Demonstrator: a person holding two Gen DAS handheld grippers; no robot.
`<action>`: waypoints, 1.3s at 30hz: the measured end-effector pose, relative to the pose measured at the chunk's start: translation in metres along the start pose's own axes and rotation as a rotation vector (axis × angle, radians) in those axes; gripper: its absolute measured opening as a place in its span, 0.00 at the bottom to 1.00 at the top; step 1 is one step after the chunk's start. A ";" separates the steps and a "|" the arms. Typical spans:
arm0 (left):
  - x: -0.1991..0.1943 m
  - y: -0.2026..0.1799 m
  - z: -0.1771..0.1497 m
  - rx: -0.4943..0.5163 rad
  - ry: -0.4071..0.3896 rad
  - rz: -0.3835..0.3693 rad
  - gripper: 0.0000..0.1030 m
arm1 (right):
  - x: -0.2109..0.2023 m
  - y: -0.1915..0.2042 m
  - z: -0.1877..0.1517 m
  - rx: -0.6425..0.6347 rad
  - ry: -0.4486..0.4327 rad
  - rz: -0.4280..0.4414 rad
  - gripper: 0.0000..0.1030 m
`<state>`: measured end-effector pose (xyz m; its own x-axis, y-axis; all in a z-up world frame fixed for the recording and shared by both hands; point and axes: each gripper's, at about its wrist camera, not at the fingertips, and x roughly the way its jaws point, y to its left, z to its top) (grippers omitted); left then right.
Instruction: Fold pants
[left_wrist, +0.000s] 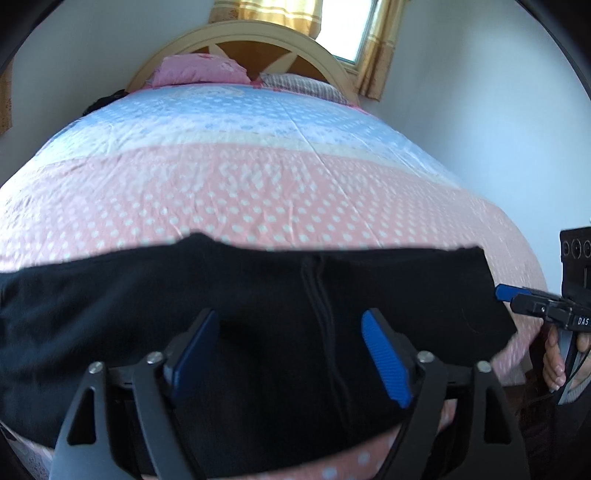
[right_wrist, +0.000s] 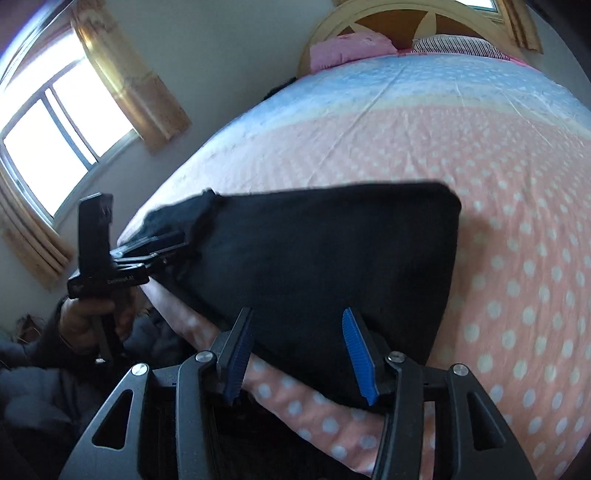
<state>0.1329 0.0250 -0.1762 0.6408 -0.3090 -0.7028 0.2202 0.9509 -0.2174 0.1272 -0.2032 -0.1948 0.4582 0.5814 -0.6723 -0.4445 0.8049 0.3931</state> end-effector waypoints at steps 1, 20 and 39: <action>0.002 -0.002 -0.006 0.010 0.016 0.002 0.82 | -0.001 0.000 -0.001 0.003 -0.010 0.005 0.49; -0.062 0.146 0.015 -0.082 -0.085 0.320 0.83 | 0.057 0.102 0.041 -0.187 -0.026 0.132 0.50; -0.052 0.239 -0.023 -0.377 -0.090 0.235 0.56 | 0.074 0.110 0.023 -0.177 -0.011 0.139 0.50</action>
<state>0.1351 0.2686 -0.2071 0.7064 -0.0685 -0.7045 -0.2113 0.9295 -0.3023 0.1305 -0.0690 -0.1871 0.3908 0.6875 -0.6120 -0.6315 0.6841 0.3651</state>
